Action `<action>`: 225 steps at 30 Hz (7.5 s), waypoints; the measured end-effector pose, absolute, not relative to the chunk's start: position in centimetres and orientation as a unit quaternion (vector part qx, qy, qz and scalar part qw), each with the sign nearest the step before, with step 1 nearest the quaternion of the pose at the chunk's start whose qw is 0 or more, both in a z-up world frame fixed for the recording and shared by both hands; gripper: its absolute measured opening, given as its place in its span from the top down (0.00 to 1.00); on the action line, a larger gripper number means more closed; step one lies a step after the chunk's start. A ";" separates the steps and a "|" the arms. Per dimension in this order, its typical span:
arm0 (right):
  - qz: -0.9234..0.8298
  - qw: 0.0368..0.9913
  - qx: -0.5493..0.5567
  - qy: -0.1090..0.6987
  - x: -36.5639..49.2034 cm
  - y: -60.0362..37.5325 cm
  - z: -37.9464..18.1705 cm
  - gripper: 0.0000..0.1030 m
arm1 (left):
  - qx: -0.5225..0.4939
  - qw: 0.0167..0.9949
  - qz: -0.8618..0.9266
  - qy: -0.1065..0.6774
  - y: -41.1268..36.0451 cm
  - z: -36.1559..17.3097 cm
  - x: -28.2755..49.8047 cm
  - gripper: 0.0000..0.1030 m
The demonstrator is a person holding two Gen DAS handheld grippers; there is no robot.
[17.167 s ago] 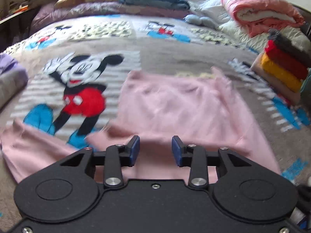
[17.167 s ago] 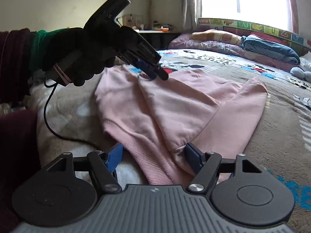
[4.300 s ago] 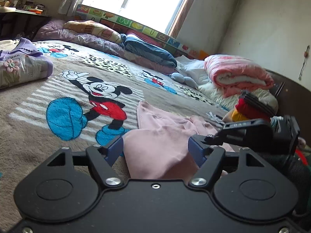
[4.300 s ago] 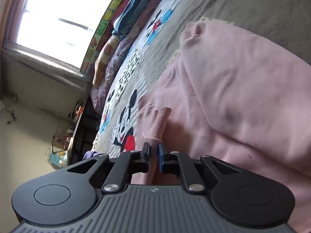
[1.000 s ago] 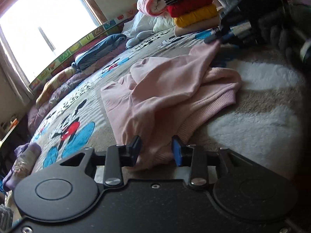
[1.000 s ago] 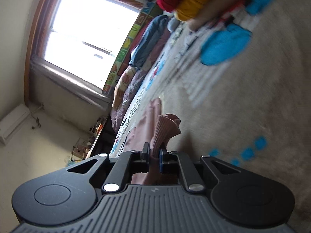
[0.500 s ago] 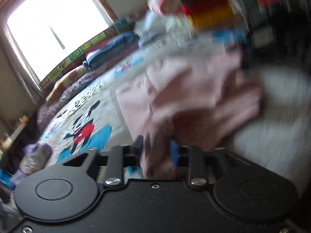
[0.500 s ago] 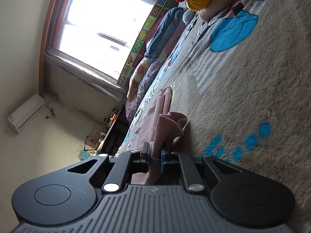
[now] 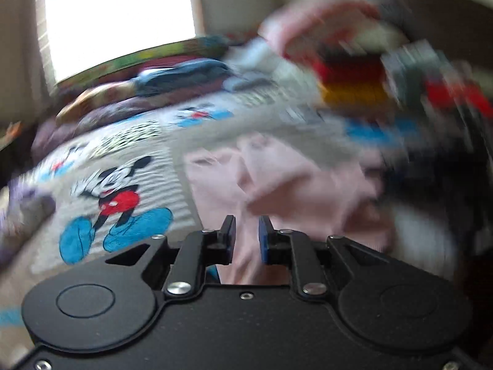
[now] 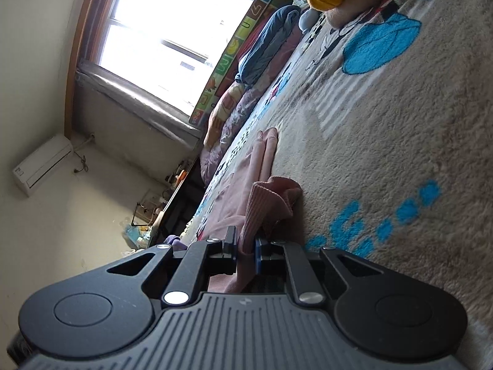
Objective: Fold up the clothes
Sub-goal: 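Lower the held cuff with the right gripper, laying the sleeve along the body, then open the right gripper to release the cuff, then move the open right gripper back over the folded sleeve, then press the right gripper along the folded sleeve to flatten it, then move both open grippers to the ribbed hem of the sweatshirt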
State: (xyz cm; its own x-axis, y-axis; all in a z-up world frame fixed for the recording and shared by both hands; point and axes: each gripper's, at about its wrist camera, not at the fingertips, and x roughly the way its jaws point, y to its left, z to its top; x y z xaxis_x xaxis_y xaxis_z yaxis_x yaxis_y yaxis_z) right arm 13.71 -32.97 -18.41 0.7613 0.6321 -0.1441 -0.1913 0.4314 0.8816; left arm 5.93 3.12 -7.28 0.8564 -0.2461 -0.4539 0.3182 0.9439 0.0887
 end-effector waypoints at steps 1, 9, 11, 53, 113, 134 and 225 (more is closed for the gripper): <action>0.254 0.809 0.475 0.235 13.7 -33.1 -18.5 0.86 | 0.055 0.962 -0.143 0.224 3.3 -7.5 6.6 0.87; 0.226 0.786 0.522 0.242 14.1 -34.1 -16.7 0.86 | 0.037 0.944 -0.168 0.280 2.8 -11.3 7.6 0.87; 0.222 0.790 0.520 0.237 14.5 -34.2 -15.1 0.86 | 0.021 0.950 -0.166 0.263 3.2 -10.9 7.3 0.87; 0.189 0.832 0.419 0.311 27.6 -21.2 -3.1 0.89 | 0.083 0.925 -0.269 0.254 2.3 -13.4 6.8 0.50; 0.243 0.882 0.214 0.342 37.1 -14.3 -7.5 0.92 | -0.164 0.896 -0.280 0.303 7.7 -13.3 10.1 0.46; 0.205 0.916 0.109 0.328 37.0 -12.4 -7.5 0.74 | -0.123 0.902 -0.287 0.299 6.5 -13.1 9.8 0.35; 0.226 0.894 -0.325 0.208 0.2 -15.6 -12.8 0.49 | 0.432 0.867 -0.157 0.195 0.0 -15.2 1.2 0.28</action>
